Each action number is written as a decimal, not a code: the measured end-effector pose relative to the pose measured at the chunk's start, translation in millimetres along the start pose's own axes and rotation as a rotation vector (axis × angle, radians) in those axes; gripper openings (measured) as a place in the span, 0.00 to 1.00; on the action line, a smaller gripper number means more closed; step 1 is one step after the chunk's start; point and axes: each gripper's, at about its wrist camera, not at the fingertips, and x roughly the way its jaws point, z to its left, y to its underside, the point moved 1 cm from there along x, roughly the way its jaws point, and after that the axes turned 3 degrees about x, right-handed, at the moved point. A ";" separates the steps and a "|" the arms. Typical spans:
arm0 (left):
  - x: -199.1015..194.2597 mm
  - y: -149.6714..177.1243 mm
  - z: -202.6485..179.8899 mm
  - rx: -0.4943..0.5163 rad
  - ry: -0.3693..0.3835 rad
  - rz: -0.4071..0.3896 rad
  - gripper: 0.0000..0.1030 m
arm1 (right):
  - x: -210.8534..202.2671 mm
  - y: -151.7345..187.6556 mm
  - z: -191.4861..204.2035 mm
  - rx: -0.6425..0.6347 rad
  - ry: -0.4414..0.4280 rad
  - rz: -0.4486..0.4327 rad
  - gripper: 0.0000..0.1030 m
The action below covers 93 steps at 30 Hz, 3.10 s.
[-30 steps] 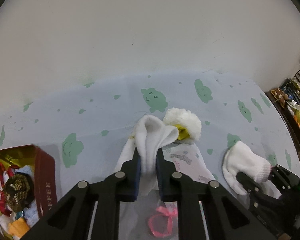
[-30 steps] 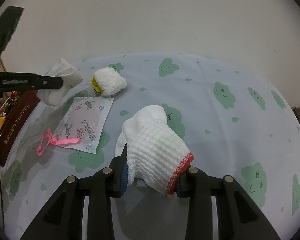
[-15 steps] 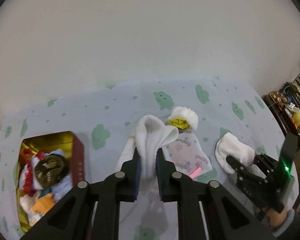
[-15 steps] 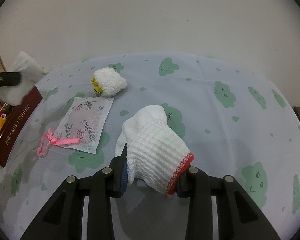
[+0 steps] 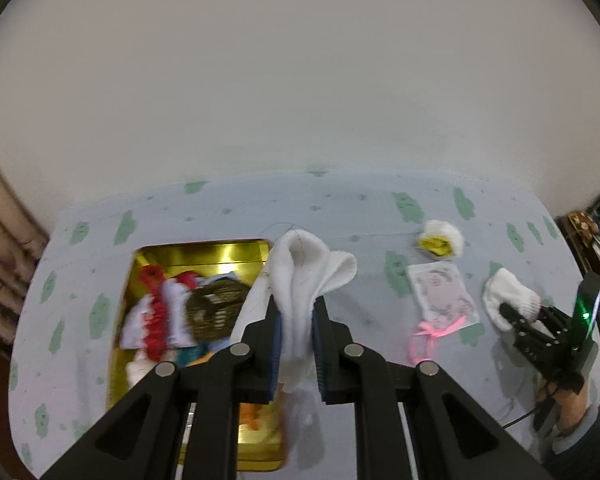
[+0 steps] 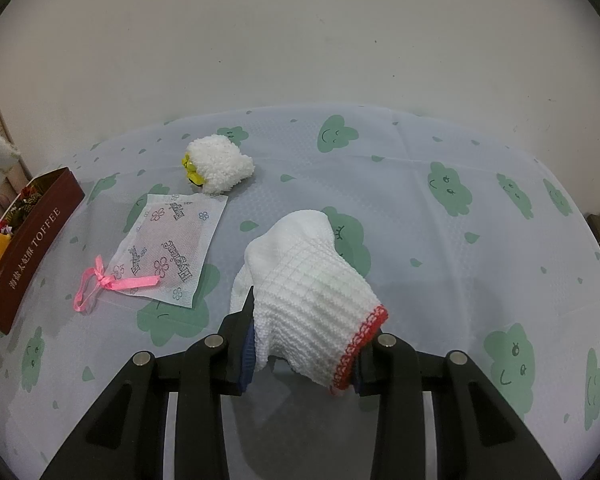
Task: Organize soft objects
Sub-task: 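Carry the white sock into the tin and open the left tool, then carry the white knit glove into the tin and open the right tool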
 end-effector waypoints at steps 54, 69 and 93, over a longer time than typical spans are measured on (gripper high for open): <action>43.0 8.2 109.8 -0.136 -0.047 0.085 0.38 | 1.5 -0.9 -0.2 0.006 -0.007 0.004 0.37; -25.0 61.6 121.5 -0.095 -0.194 -0.014 0.38 | 1.8 1.2 0.8 0.010 -0.004 0.002 0.34; -21.4 144.9 199.0 -0.324 -0.325 -0.057 0.38 | -43.0 -20.8 58.0 -0.056 0.049 -0.030 0.29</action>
